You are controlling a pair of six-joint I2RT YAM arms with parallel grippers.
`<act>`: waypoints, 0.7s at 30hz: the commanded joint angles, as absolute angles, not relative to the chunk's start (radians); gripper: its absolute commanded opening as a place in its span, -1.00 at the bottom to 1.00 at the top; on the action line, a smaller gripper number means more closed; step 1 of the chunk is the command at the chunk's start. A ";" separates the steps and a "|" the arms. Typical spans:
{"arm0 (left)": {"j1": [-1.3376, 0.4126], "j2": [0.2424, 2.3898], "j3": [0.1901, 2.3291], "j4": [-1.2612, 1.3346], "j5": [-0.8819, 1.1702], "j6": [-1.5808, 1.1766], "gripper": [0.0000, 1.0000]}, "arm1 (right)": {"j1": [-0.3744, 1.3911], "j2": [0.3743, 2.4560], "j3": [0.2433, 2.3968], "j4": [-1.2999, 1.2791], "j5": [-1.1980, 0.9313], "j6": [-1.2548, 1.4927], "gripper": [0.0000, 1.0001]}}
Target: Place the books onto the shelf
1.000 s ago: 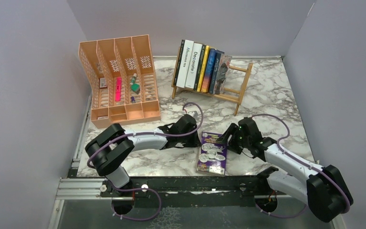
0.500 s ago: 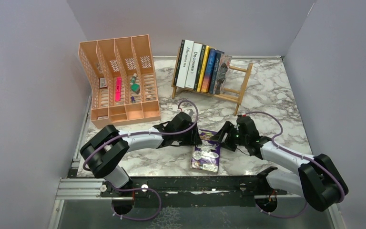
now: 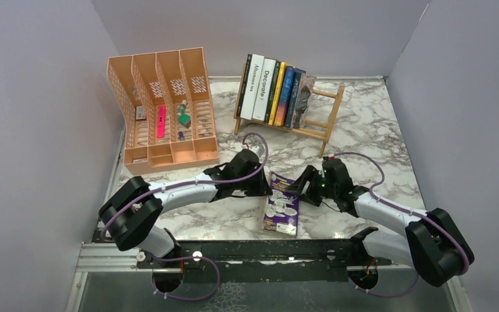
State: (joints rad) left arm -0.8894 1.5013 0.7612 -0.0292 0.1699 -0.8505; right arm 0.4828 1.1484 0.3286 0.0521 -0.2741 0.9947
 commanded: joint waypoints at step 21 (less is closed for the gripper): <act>-0.611 1.176 0.828 0.147 0.645 -0.825 -1.00 | 0.511 0.942 0.300 0.174 -0.542 1.031 0.89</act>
State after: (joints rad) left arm -0.6495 1.2522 0.7620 0.0662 0.4999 -0.8268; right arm 0.5068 0.9855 0.3283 0.0410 -0.4133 0.9489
